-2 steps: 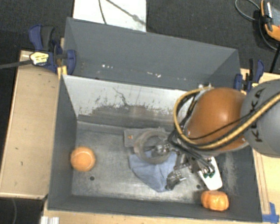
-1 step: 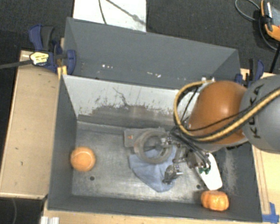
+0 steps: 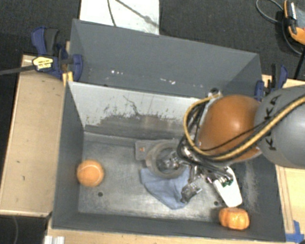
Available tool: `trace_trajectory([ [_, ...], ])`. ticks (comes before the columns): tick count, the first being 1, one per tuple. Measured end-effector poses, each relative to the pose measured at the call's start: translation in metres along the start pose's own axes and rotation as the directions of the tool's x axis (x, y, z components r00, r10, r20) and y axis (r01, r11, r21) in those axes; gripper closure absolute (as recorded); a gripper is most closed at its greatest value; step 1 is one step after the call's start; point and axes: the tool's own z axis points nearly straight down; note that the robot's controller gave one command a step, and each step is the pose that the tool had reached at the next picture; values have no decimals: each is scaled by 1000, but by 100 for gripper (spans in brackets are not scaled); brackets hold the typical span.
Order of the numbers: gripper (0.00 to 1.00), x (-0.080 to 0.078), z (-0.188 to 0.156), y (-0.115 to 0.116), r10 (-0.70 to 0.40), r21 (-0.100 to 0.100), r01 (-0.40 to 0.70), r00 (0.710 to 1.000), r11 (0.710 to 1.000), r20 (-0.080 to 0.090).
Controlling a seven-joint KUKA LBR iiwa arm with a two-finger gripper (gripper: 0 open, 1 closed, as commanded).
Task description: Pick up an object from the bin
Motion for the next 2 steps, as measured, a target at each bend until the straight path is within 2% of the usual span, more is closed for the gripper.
trace_trajectory([
  [1, 100, -3, 13, 4, 479, 2, -479, 878, 878, -2],
  [2, 100, -3, 13, 6, 576, 1, -576, 817, 817, -4],
])
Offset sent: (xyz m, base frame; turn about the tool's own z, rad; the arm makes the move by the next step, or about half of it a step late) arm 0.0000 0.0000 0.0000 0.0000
